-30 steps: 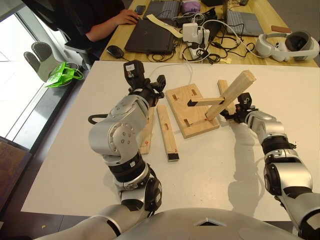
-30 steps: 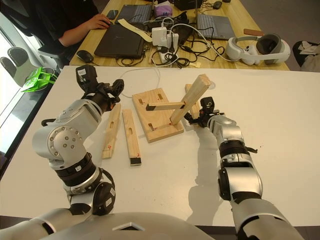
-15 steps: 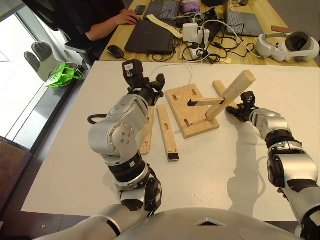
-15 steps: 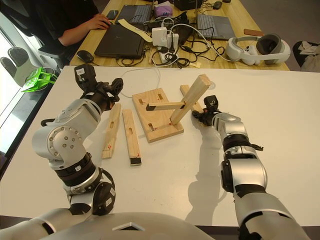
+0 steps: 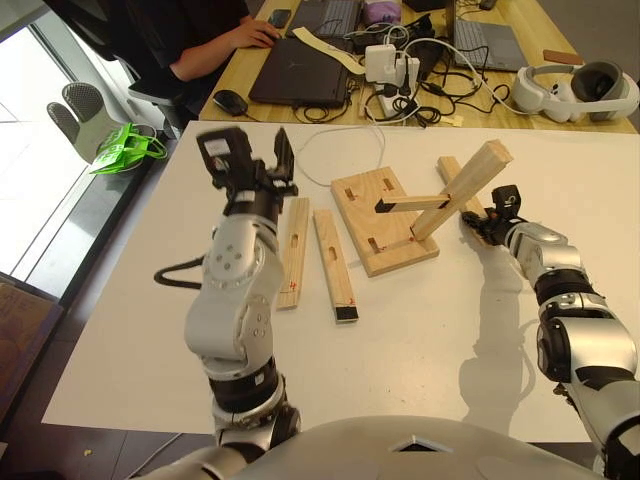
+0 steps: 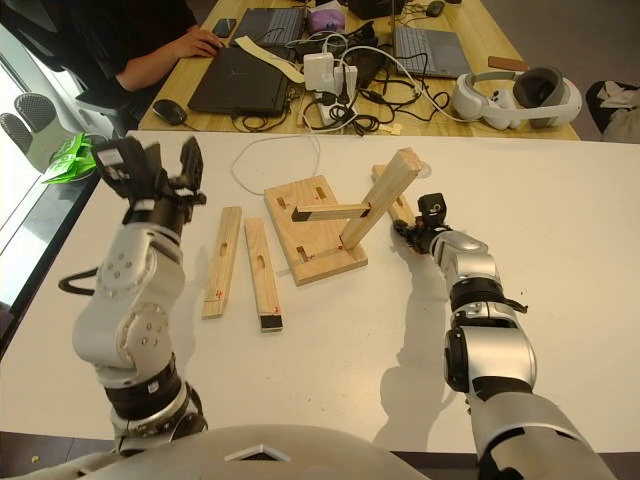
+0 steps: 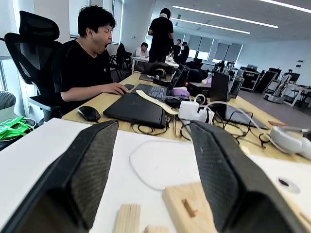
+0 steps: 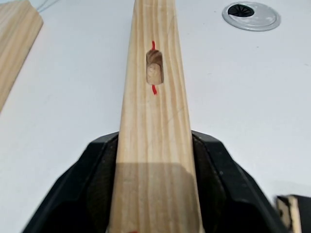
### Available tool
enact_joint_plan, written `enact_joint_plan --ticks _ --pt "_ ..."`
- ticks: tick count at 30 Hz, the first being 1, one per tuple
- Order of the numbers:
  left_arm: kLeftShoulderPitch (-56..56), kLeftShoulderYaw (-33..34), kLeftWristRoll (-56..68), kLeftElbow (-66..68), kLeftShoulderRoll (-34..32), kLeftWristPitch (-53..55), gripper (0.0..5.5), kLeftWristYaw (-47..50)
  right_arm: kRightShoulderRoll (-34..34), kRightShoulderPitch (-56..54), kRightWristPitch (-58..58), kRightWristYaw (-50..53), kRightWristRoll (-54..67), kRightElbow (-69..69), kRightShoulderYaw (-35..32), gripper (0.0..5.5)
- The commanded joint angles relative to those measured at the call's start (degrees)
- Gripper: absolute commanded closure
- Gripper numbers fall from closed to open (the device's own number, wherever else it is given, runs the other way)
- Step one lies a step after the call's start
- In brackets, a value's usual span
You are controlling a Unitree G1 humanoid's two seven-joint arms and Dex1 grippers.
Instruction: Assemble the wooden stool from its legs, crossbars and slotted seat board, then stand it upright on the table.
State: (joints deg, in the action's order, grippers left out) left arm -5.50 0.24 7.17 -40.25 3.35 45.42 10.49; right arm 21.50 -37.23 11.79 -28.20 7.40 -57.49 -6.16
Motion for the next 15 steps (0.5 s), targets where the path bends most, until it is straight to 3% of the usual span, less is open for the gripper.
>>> enact_joint_plan --ticks 1,8,15 --pt "5.41 -1.16 1.08 -0.16 6.53 -2.94 2.77 2.44 1.45 1.95 -1.73 -1.31 2.05 5.12 -2.63 3.45" --pt "3.50 2.52 6.81 0.49 6.66 -3.55 2.77 6.08 -1.54 4.18 -5.81 -2.96 8.46 17.07 -7.66 3.45" --pt "-10.82 20.10 22.44 2.28 -3.74 5.50 2.77 4.25 -3.17 4.24 -8.00 0.21 12.82 35.08 -10.27 3.45"
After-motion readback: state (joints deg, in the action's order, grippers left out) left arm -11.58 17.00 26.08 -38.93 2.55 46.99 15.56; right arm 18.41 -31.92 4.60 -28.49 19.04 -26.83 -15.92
